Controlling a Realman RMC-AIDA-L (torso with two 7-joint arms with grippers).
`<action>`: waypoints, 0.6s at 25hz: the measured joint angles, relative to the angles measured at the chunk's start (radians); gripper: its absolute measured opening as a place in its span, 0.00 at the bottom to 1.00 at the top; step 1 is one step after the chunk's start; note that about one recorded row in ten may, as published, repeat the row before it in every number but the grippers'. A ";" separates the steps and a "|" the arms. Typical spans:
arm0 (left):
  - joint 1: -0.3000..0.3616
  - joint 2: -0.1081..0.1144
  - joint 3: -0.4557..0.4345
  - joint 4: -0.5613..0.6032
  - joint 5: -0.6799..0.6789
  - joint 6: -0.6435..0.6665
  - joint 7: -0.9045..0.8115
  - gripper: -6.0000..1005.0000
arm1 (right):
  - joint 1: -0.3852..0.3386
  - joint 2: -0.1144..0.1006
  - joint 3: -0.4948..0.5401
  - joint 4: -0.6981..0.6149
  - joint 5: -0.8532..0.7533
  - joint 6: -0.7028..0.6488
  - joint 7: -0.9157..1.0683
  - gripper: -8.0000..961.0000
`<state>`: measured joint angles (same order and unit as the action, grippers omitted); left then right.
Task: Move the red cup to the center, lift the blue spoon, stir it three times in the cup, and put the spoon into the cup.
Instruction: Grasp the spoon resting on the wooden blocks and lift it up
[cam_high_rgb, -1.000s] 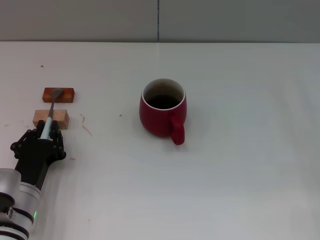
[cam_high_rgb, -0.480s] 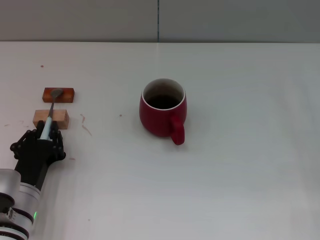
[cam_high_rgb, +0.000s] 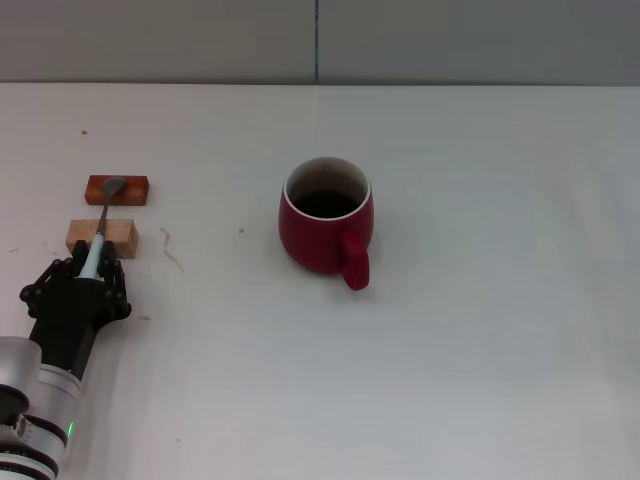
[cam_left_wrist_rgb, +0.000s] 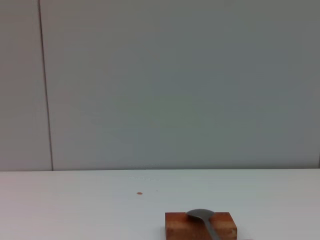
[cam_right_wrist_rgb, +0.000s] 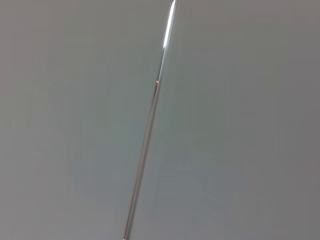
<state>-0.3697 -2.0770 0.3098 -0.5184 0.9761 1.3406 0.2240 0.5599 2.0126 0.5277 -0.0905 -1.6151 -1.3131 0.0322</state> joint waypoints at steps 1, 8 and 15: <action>0.000 0.000 0.000 0.000 0.000 0.000 0.000 0.25 | 0.000 0.000 0.000 0.000 0.000 0.000 0.000 0.70; 0.001 0.001 0.000 -0.002 0.001 0.000 0.000 0.24 | 0.000 0.000 0.000 0.000 0.000 0.000 0.000 0.70; 0.004 0.003 0.000 -0.003 0.001 0.000 0.000 0.17 | 0.000 0.000 0.000 0.000 0.000 0.000 0.000 0.70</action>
<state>-0.3659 -2.0742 0.3098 -0.5215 0.9772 1.3406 0.2240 0.5599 2.0125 0.5277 -0.0905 -1.6152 -1.3131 0.0322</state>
